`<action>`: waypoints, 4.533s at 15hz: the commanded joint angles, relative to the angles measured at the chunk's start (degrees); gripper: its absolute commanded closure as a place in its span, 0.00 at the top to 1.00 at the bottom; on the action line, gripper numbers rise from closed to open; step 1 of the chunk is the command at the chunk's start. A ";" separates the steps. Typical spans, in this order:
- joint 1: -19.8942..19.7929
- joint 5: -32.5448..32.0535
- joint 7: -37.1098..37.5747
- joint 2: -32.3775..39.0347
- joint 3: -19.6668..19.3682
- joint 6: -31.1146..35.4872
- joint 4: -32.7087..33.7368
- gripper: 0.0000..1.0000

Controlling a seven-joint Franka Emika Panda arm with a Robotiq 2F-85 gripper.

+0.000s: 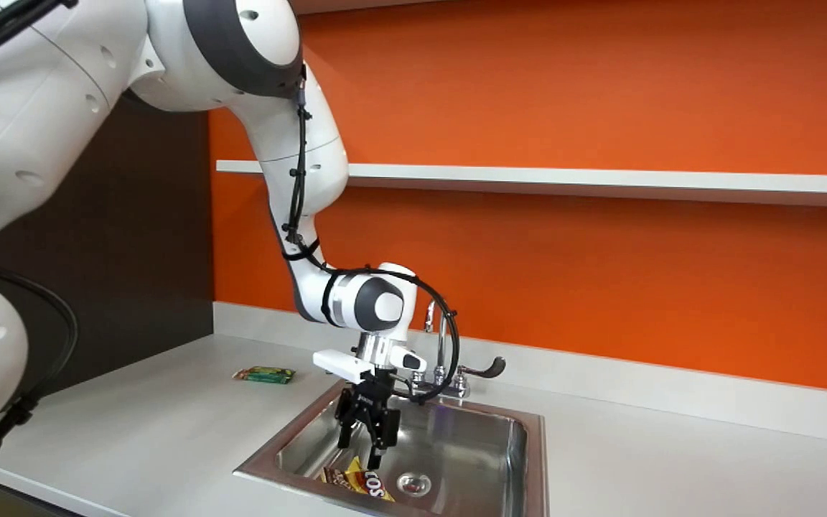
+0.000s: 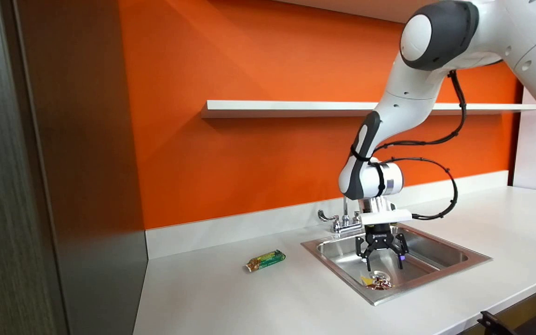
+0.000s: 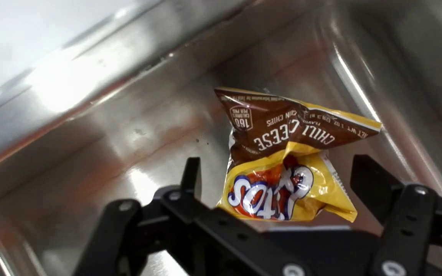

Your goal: Take the fritos out of the sink and place them on the counter top to the left of the sink

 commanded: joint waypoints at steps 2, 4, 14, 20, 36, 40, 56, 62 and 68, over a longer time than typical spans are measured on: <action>1.24 -2.04 3.73 2.90 -0.25 0.95 2.37 1.00; 1.73 -2.40 4.57 3.73 -0.38 1.34 2.72 1.00; 3.57 -3.96 7.79 6.20 -0.95 2.12 3.12 1.00; 4.10 -4.40 9.07 6.87 -1.34 2.46 2.94 1.00; 4.41 -5.02 9.23 7.40 -1.82 2.68 2.99 0.00; 4.66 -5.56 8.66 5.48 -1.81 2.22 2.67 0.00; 8.22 -13.26 9.37 -9.95 -1.48 -2.13 -1.15 0.00; 9.47 -15.19 8.40 -16.66 1.76 -7.54 -3.63 0.00; 12.12 -16.83 8.32 -18.69 7.15 -11.78 -3.79 0.00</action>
